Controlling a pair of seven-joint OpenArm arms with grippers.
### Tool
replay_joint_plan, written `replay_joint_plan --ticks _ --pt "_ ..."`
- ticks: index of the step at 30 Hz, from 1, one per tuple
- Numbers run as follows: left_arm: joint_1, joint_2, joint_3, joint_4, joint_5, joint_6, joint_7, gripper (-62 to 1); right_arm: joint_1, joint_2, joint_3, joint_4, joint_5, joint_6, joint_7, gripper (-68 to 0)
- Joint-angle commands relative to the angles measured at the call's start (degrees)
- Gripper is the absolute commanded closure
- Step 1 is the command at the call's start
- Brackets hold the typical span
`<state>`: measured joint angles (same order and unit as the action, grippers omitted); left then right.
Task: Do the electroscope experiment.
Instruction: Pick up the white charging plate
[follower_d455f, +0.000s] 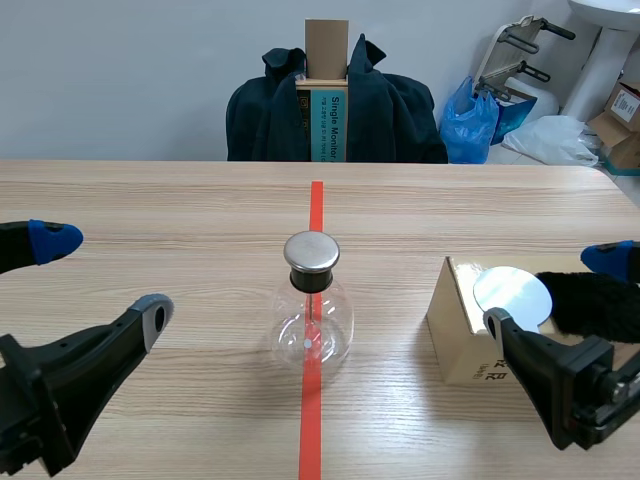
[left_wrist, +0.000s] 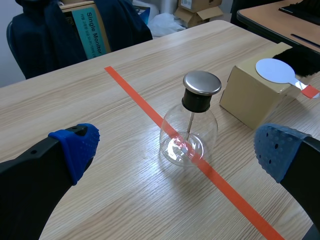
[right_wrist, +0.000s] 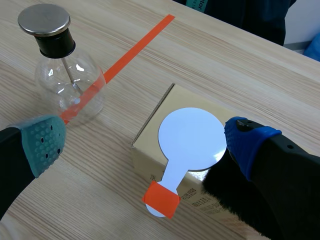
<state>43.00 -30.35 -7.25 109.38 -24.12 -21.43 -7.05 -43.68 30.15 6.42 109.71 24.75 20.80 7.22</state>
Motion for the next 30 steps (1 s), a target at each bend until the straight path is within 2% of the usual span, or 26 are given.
replay_joint_plan --ticks 1,18,20,26,30 --pt "-0.04 -0.13 0.2 0.94 -0.13 -0.11 -0.81 -62.3 0.68 -0.2 0.68 0.7 0.37 0.02 2.03 -67.9" --pt "-0.02 -0.13 0.2 0.94 -0.11 -0.11 -0.79 -62.3 0.68 -0.2 0.68 0.7 0.33 0.04 2.6 -67.9" --pt "-0.02 -0.13 0.2 0.94 -0.11 -0.11 -0.79 -62.3 0.68 -0.17 0.68 0.7 -0.72 0.04 2.99 -67.9" --pt "-0.02 -0.13 0.2 0.94 -0.11 -0.11 -0.76 -62.3 0.48 -0.17 0.68 3.13 -12.02 0.28 5.31 -67.9" --pt "-0.02 -0.13 0.2 0.94 -0.13 -0.13 -0.76 -62.3 -1.68 -0.15 0.68 8.15 -24.59 1.57 5.01 -67.9"
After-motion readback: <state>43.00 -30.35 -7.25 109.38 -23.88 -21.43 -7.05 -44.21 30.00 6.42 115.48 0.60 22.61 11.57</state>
